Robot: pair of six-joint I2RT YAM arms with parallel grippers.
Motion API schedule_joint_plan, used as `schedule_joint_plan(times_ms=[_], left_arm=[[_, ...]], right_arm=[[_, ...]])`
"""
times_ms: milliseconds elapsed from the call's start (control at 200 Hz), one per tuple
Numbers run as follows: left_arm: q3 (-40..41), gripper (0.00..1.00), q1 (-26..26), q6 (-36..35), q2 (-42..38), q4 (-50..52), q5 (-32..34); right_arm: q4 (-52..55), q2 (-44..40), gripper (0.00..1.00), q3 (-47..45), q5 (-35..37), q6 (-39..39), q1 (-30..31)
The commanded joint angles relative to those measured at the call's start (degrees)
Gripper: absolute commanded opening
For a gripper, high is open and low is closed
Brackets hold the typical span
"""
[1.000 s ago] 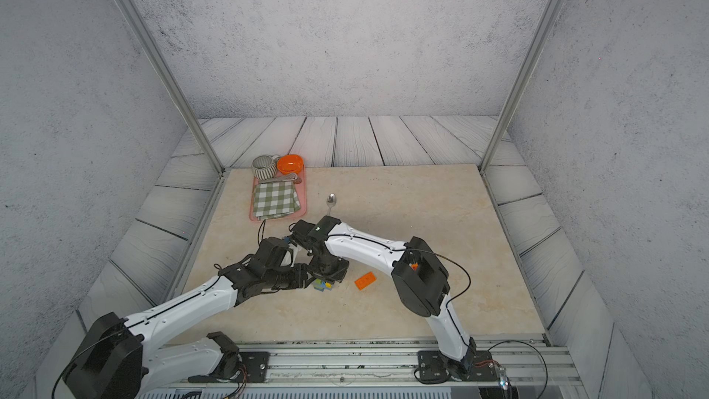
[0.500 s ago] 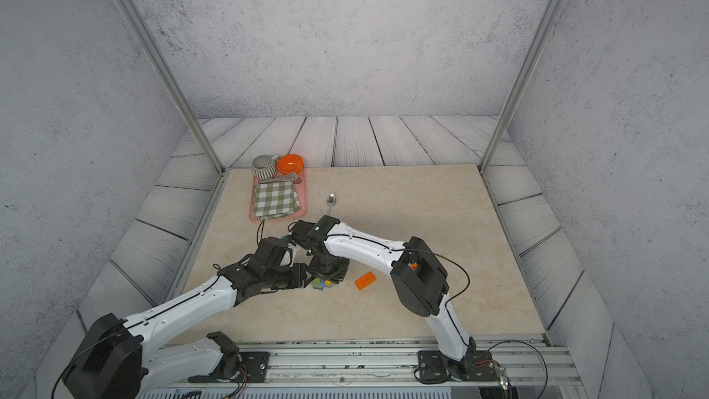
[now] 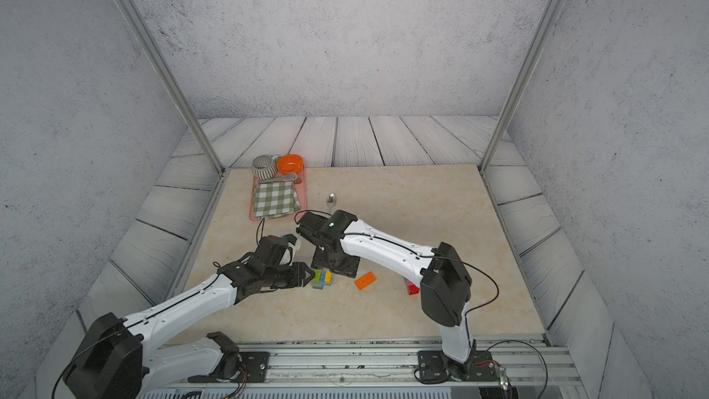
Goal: Assemble the letter p with lego
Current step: Assemble the lego brick with the lego brick, then pick up the lego brick from the center of the board.
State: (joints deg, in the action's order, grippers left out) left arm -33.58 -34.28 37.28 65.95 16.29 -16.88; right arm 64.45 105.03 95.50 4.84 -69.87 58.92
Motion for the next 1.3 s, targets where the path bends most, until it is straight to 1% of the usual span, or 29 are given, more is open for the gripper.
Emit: schedule_joint_plan(times_ms=[0, 80, 120, 170, 250, 295, 405, 550, 601, 681, 781, 876, 946, 1071, 1136, 1196, 1296], left_arm=[[0.05, 0.45, 0.65, -1.22, 0.14, 9.11, 1.44], [-1.2, 0.5, 0.7, -1.33, -0.89, 9.2, 0.03], [-2.0, 0.54, 0.71, -1.34, -1.17, 9.54, -0.55], [-2.81, 0.59, 0.71, -1.53, -1.42, 10.15, -0.86], [-3.78, 0.65, 0.7, -1.76, -1.7, 11.01, -0.7], [-4.18, 0.67, 0.67, -1.86, -2.01, 11.66, -0.29], [-4.56, 0.75, 0.68, -1.86, -3.29, 12.81, 0.47], [-4.89, 0.83, 0.7, -2.2, -6.86, 14.37, 2.78], [-4.91, 0.85, 0.68, -2.3, -7.85, 14.77, 3.41], [-5.38, 0.86, 0.65, -2.62, -9.21, 15.8, 4.0], [-6.03, 0.86, 0.53, -3.45, -10.62, 16.86, 4.03], [-7.58, 0.86, -0.27, -4.81, -11.14, 18.45, 4.93], [-9.57, 0.86, -1.61, -5.99, -10.53, 20.07, 6.29], [-13.74, 0.86, -5.02, -7.62, -7.34, 21.72, 8.72], [-15.52, 0.86, -7.67, -7.81, -5.06, 21.14, 9.85], [-17.78, 0.86, -10.5, -8.44, -2.16, 20.84, 11.63], [-22.99, 0.86, -14.22, -9.93, 4.15, 21.31, 12.58]], right_arm=[[-3.13, -6.29, 0.97, -5.84, 7.68, 4.02, -0.16], [-2.56, -9.25, 1.0, -9.75, 11.64, 4.16, -0.45], [-1.62, -10.39, 0.99, -11.41, 13.48, 3.57, -0.62], [-1.46, -11.37, 0.99, -13.65, 14.36, 3.45, -1.23], [-3.5, -13.01, 0.99, -18.04, 13.9, 5.13, -2.56], [-5.76, -13.63, 0.99, -20.42, 12.56, 7.48, -3.48], [-13.04, -15.39, 0.99, -25.43, 10.09, 16.45, -4.76], [-16.26, -16.43, 0.99, -29.08, 10.86, 23.05, -5.52], [-17.68, -16.49, 1.0, -30.19, 9.43, 24.43, -6.47], [-21.2, -16.95, 0.99, -32.44, 3.95, 26.6, -8.32], [-25.92, -18.93, 0.99, -35.89, 0.05, 27.92, -10.06], [-27.63, -20.85, 1.0, -37.67, -2.53, 28.83, -11.89], [-28.7, -23.29, 0.99, -38.94, -3.6, 29.66, -13.12], [-29.72, -28.71, 0.99, -41.61, -5.74, 30.75, -16.19], [-30.26, -31.87, 0.99, -43.18, -6.58, 30.78, -17.87], [-30.5, -34.52, 0.99, -44.51, -7.51, 30.76, -19.7], [-30.73, -38.68, 0.99, -46.57, -8.26, 30.77, -22.23]])
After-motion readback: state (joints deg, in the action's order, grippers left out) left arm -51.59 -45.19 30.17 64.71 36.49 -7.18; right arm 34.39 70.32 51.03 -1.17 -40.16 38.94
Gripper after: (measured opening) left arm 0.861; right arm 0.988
